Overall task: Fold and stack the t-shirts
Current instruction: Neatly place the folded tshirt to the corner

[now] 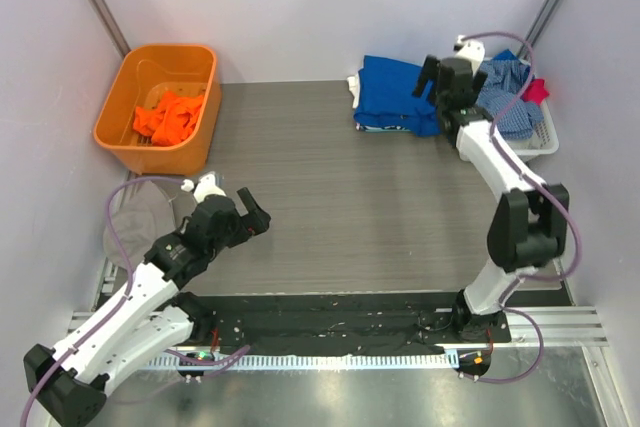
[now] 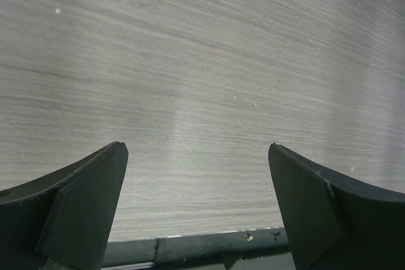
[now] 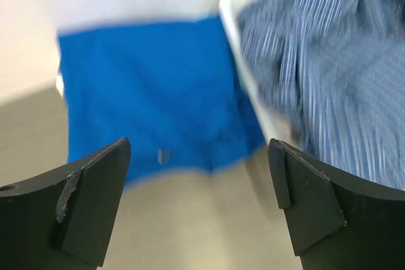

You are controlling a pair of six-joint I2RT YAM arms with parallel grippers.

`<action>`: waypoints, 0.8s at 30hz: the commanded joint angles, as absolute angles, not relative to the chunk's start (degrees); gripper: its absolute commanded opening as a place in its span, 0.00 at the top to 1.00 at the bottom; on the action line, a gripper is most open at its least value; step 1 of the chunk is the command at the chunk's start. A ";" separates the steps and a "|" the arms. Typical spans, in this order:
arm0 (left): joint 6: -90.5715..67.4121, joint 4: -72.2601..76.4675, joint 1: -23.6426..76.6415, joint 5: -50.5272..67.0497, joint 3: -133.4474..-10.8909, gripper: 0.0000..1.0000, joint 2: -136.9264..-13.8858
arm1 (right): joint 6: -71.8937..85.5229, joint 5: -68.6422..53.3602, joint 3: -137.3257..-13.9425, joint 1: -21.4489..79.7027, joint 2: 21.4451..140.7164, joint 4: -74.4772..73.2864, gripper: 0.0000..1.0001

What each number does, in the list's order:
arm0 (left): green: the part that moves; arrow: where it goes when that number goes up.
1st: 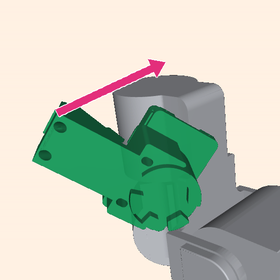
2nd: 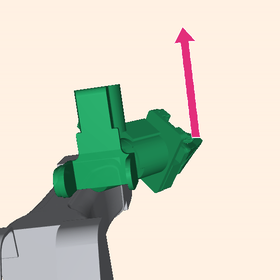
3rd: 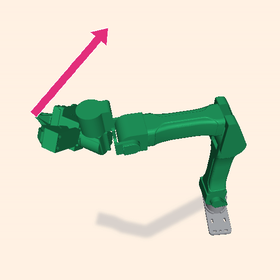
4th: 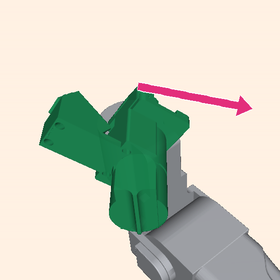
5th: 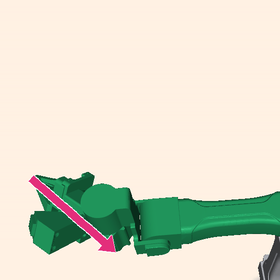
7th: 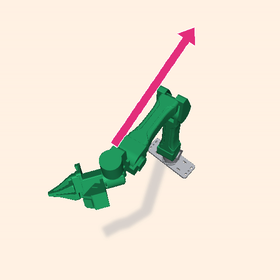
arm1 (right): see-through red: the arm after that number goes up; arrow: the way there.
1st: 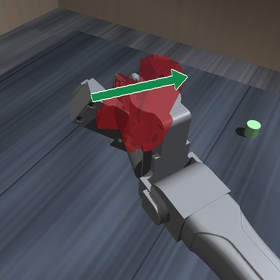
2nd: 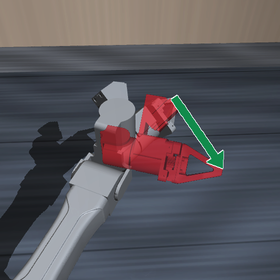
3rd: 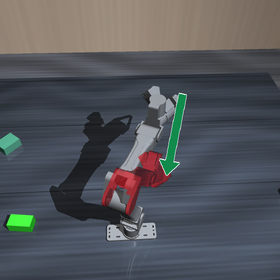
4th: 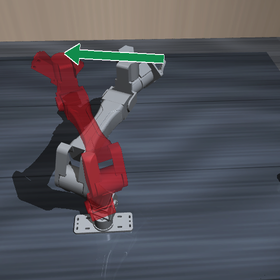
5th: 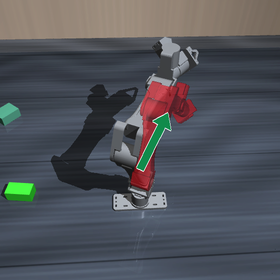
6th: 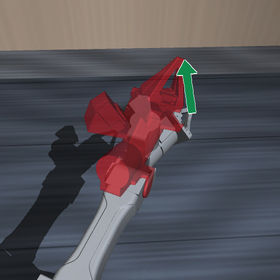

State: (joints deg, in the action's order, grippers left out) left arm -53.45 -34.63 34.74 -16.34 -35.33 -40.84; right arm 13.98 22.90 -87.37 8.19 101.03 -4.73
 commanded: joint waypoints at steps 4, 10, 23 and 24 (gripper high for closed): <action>-45.53 -32.70 34.45 -21.97 -39.72 0.00 -43.94 | 18.01 22.76 -59.11 17.48 71.08 -5.88 0.00; -42.54 -31.99 34.45 -24.17 -39.11 0.00 -43.86 | 26.27 28.74 -48.43 29.61 54.42 -15.90 0.00; -41.13 -31.46 34.45 -25.93 -33.84 0.00 -38.41 | 36.47 33.92 -35.95 39.46 37.80 -30.40 0.00; -41.22 -31.55 34.45 -25.93 -33.66 0.00 -38.15 | 36.30 34.45 -35.69 39.46 36.75 -30.93 0.00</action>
State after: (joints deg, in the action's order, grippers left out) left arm -41.76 -33.26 34.74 -24.25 -34.59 -39.64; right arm 33.23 30.22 -35.90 39.07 40.62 -28.82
